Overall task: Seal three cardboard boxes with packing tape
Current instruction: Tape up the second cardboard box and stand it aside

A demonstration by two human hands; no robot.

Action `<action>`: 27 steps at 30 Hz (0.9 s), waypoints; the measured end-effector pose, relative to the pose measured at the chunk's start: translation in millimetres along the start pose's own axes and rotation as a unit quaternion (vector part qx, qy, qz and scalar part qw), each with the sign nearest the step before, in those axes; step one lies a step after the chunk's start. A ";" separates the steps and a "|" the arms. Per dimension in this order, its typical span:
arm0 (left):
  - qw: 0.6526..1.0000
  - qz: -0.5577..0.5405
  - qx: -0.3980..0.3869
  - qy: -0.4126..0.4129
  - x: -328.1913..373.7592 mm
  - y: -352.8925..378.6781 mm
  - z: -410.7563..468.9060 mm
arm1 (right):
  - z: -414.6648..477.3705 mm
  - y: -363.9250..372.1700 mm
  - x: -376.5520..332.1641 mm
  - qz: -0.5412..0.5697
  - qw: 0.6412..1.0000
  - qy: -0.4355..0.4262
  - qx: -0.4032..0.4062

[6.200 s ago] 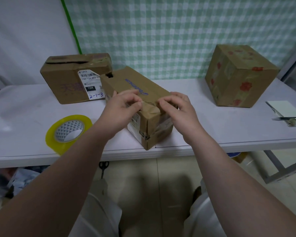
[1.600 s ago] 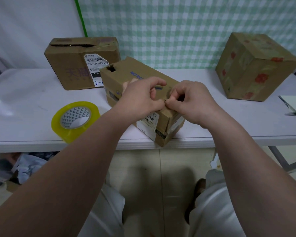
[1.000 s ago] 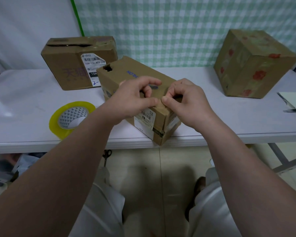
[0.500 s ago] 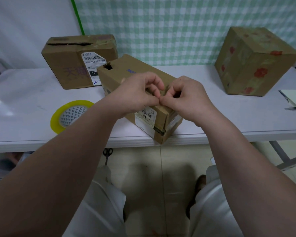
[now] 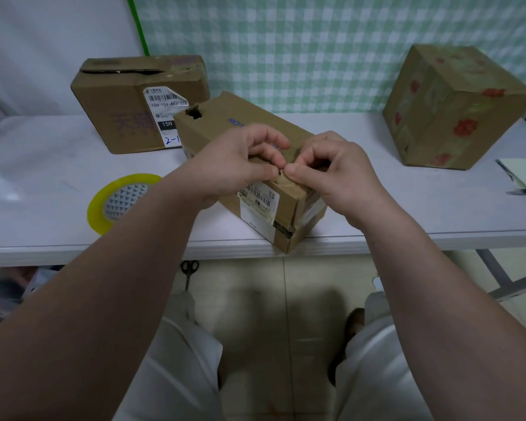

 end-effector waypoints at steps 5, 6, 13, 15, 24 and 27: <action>1.000 0.010 0.006 0.002 2.8 1.6 -0.1 | 1.5 -0.5 0.6 -0.023 0.999 0.007 0.026; 1.000 0.011 0.006 0.002 3.6 2.3 -0.1 | 1.7 -0.3 0.5 -0.033 0.999 0.009 0.034; 0.999 0.036 0.025 0.008 5.8 4.0 -1.0 | 1.7 -12.5 3.0 0.010 1.000 -0.002 0.001; 0.998 0.042 0.038 0.009 5.1 3.2 -1.3 | -0.7 -19.8 7.2 0.025 1.000 -0.008 -0.003; 0.946 0.286 0.139 0.064 8.6 10.1 -7.3 | -9.0 -7.2 31.4 0.051 0.998 0.036 0.003; 0.945 0.285 0.156 0.049 6.7 9.7 -4.8 | -8.3 -5.1 30.9 0.044 0.998 0.036 0.033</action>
Point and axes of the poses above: each hand's wrist, its own z-axis towards the middle knuckle, its own y-axis out of the palm, x = y × z, the point moved 8 cm from there along z, towards the middle knuckle, and after that the axes turned 14 degrees about y, right-handed, at the moved point
